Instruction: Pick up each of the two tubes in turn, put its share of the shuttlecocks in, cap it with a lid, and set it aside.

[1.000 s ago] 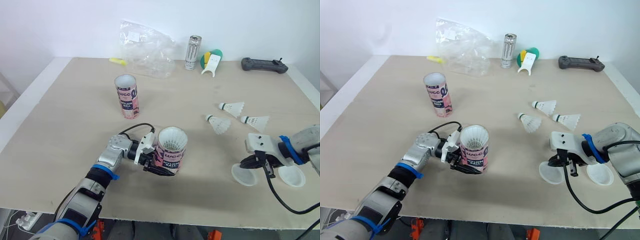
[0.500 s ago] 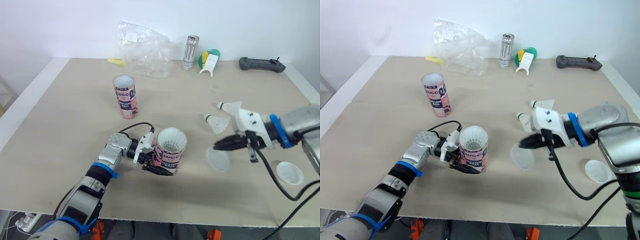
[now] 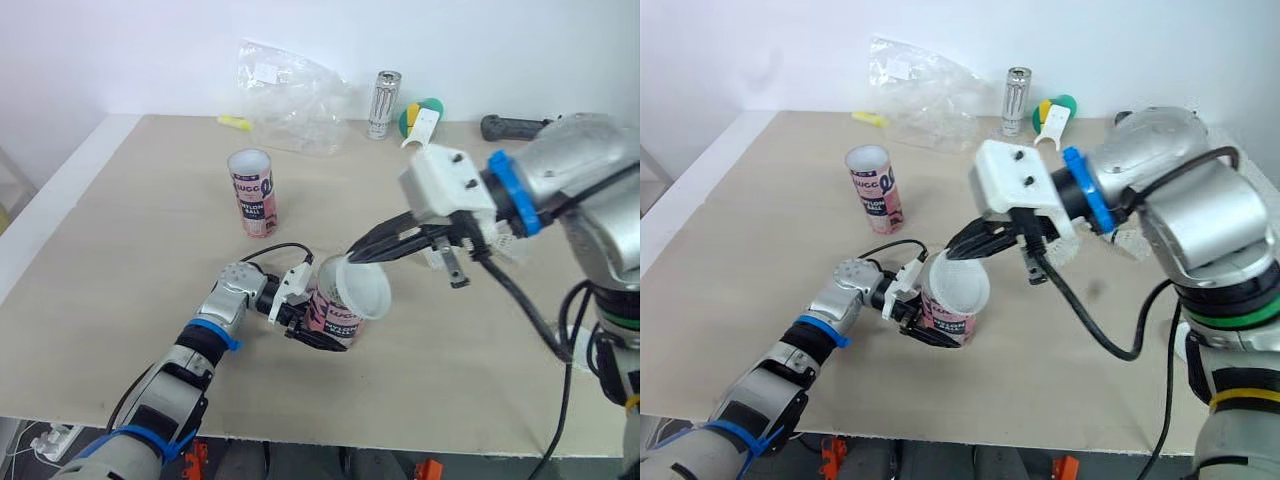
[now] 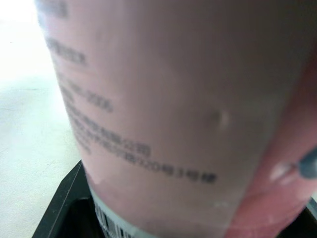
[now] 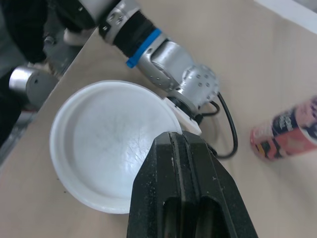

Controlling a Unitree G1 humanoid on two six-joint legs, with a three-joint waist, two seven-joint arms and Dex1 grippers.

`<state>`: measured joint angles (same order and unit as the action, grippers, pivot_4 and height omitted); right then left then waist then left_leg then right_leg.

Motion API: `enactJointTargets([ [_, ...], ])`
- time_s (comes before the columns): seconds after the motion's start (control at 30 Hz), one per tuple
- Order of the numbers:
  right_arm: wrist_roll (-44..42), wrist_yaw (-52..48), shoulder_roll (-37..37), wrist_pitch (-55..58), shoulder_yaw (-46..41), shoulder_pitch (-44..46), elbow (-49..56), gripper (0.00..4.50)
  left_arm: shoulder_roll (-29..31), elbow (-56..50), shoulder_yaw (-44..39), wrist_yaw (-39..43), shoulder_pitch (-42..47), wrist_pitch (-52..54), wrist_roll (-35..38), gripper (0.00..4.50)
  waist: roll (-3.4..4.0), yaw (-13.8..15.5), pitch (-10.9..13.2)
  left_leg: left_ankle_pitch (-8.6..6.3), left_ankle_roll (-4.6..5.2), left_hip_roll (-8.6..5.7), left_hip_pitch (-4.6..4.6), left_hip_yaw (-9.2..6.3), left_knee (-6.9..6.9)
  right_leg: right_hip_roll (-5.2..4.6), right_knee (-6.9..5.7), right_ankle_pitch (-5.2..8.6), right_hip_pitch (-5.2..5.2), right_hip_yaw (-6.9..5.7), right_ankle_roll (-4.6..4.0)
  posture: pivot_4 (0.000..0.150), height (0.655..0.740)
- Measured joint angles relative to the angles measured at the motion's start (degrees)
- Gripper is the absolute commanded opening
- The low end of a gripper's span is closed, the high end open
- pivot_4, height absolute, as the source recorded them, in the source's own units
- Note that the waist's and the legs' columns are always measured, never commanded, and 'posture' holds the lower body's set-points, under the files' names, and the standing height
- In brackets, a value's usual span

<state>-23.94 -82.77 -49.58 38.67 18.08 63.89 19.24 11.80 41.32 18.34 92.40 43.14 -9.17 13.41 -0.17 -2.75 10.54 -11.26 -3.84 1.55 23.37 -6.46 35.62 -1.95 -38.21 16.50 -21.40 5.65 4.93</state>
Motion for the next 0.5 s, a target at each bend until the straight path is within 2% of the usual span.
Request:
enactJointTargets([
  [0.13,3.1,-1.7,2.6,-3.9,3.3,4.2,-2.4,0.06,0.2,0.6,1.7,0.2,1.2,-0.6,0.0,2.83,0.0,0.2,0.0,0.0,0.0,0.0,0.01,-0.04,0.01,0.0,0.0,0.0,0.04,-0.05,0.0,0.15,0.74],
  [0.37,11.0,-4.5,2.1,-11.9,7.2,4.3,-7.8,0.06,0.2,1.5,2.0,0.2,1.8,-1.1,0.1,2.83,-0.04,0.2,0.0,0.01,-0.01,-0.02,0.0,-0.04,0.01,-0.01,-0.01,0.0,0.04,-0.05,0.01,0.15,0.74],
  [0.5,12.0,-5.6,1.5,-14.5,7.5,4.3,-8.2,0.06,0.2,1.5,2.1,0.2,1.7,-1.1,0.1,2.83,-0.05,0.2,0.0,0.01,-0.01,-0.02,0.0,-0.04,0.01,-0.01,-0.01,0.01,0.05,-0.04,0.01,0.15,0.74],
])
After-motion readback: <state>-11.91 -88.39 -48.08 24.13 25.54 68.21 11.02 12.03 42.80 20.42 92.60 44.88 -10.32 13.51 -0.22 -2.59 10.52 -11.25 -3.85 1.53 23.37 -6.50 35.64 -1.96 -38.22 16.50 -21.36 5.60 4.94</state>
